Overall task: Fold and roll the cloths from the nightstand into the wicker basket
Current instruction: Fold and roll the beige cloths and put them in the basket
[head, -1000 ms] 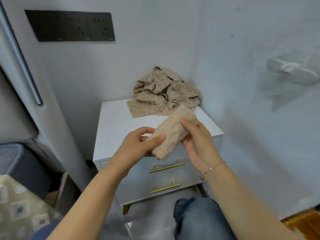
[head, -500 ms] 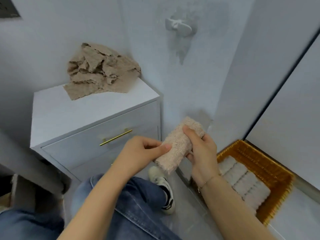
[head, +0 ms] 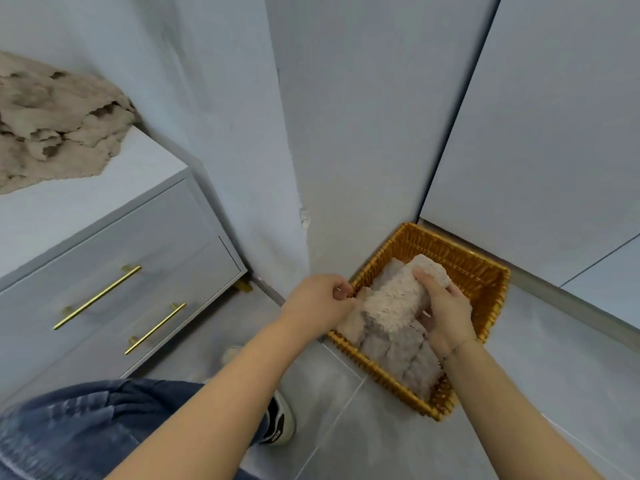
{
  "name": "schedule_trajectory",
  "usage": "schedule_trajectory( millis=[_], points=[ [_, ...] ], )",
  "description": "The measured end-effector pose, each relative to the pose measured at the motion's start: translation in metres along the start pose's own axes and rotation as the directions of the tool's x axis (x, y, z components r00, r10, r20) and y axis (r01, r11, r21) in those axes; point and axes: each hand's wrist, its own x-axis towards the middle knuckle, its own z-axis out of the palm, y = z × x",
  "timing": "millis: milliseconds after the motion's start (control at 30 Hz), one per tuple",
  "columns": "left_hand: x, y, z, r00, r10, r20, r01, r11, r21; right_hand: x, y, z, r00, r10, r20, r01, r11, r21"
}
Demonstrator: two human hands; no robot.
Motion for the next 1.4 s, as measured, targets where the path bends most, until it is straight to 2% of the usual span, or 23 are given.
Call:
schedule_trajectory(
  millis=[100,233,400,733,867,933,1033,1233,1400],
  points=[
    [0.034,-0.021,0.031,0.998,-0.019,0.063,0.013,0.995,0.095,0.045,0.016,-0.025,0.994,0.101,-0.033,-0.101,0.995,-0.018],
    [0.06,-0.057,0.079,0.98,-0.021,0.197,-0.02,0.978,0.206,0.097,0.055,-0.04,0.95,0.312,-0.02,-0.312,0.95,0.034],
    [0.065,-0.091,0.113,0.975,-0.008,0.222,-0.054,0.961,0.271,0.139,0.105,-0.042,0.907,0.422,0.001,-0.422,0.907,0.011],
    [0.066,-0.119,0.128,0.972,-0.036,0.231,-0.041,0.947,0.318,0.165,0.151,-0.034,0.945,0.328,-0.006,-0.323,0.928,-0.187],
    [0.069,-0.117,0.131,0.975,-0.036,0.219,-0.033,0.952,0.303,0.16,0.158,-0.029,0.972,0.179,-0.155,-0.222,0.914,-0.34],
    [0.069,-0.118,0.132,0.976,-0.034,0.215,-0.032,0.954,0.297,0.152,0.162,-0.028,0.954,0.21,-0.212,-0.268,0.915,-0.301],
    [0.069,-0.119,0.132,0.977,-0.036,0.209,-0.028,0.955,0.294,0.144,0.177,-0.03,0.933,0.297,-0.201,-0.341,0.911,-0.234],
    [0.069,-0.118,0.133,0.975,-0.052,0.216,-0.017,0.952,0.307,0.134,0.189,-0.022,0.96,0.212,-0.182,-0.26,0.916,-0.305],
    [0.069,-0.117,0.132,0.975,-0.051,0.214,-0.015,0.954,0.299,0.136,0.182,-0.021,0.954,0.212,-0.21,-0.276,0.896,-0.349]
  ],
)
